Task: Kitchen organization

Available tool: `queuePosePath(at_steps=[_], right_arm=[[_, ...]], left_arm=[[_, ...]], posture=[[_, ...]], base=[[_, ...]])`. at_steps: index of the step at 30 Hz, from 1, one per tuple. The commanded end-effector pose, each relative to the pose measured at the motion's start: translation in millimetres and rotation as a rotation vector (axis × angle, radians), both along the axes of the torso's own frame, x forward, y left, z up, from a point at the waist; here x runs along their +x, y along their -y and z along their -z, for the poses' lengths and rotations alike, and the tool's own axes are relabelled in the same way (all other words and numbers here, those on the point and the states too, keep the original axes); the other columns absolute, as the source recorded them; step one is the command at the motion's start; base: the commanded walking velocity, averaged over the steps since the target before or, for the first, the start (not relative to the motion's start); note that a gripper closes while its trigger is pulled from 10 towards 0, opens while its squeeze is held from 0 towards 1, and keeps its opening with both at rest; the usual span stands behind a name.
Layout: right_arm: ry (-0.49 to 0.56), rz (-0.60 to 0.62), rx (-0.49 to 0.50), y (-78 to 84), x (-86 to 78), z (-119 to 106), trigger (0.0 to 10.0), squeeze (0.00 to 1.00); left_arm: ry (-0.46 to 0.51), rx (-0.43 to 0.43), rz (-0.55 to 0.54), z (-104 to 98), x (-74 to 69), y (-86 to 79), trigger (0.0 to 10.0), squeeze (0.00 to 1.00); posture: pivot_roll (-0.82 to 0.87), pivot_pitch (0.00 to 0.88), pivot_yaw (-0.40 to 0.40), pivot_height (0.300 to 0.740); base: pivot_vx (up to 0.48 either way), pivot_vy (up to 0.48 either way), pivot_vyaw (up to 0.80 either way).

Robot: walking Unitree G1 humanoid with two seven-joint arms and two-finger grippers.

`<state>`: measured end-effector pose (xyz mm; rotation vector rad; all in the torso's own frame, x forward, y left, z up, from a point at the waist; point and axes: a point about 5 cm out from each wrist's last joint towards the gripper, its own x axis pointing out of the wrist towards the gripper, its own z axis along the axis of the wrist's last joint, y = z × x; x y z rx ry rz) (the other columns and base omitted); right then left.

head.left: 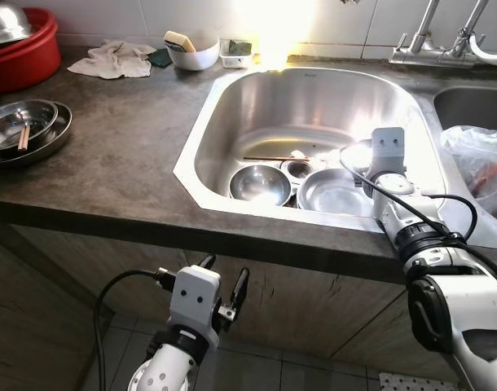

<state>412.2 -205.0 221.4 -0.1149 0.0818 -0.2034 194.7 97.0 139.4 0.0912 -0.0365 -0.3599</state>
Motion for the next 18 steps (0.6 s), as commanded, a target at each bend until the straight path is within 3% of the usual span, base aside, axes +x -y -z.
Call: queuePosePath(at_steps=[1, 3, 6, 9, 12, 18], right_arm=[[0.078, 0.001, -0.038, -0.5, -1.8, -11.1, 10.0, 0.0], [0.165, -0.018, -0.066, -4.6, -7.4, -20.5, 10.0, 0.0], [0.198, -0.026, -0.077, -6.7, -10.3, -23.7, 10.0, 0.0], [0.344, -0.091, -0.098, -18.2, -29.4, -35.3, 10.0, 0.0], [0.376, -0.099, -0.097, -20.4, -35.4, -37.3, 10.0, 0.0], [0.492, -0.179, -0.033, -36.9, -78.9, -33.4, 10.0, 0.0]], left_arm=[[-0.022, 0.008, -0.008, 4.1, 0.7, -1.1, 10.0, 0.0], [-0.015, 0.007, -0.008, 3.7, 4.2, -0.4, 10.0, 0.0], [-0.013, 0.006, -0.008, 3.7, 5.7, -0.1, 10.0, 0.0], [0.003, 0.004, -0.007, 2.3, 11.7, 0.8, 10.0, 0.0], [0.007, 0.004, -0.007, 2.1, 13.8, 1.0, 10.0, 0.0], [0.041, -0.009, 0.005, -0.7, 26.7, 7.2, 10.0, 0.0]], posture=[[0.06, 0.217, 0.0, 0.74], [0.05, 0.202, 0.002, 0.74], [0.05, 0.2, 0.002, 0.74], [0.04, 0.172, 0.007, 0.74], [0.03, 0.168, 0.007, 0.74], [0.01, 0.107, 0.007, 0.74]], base=[[0.0, 0.0, 0.0], [0.0, 0.0, 0.0], [0.0, 0.0, 0.0], [0.0, 0.0, 0.0], [0.0, 0.0, 0.0], [0.0, 0.0, 0.0]])
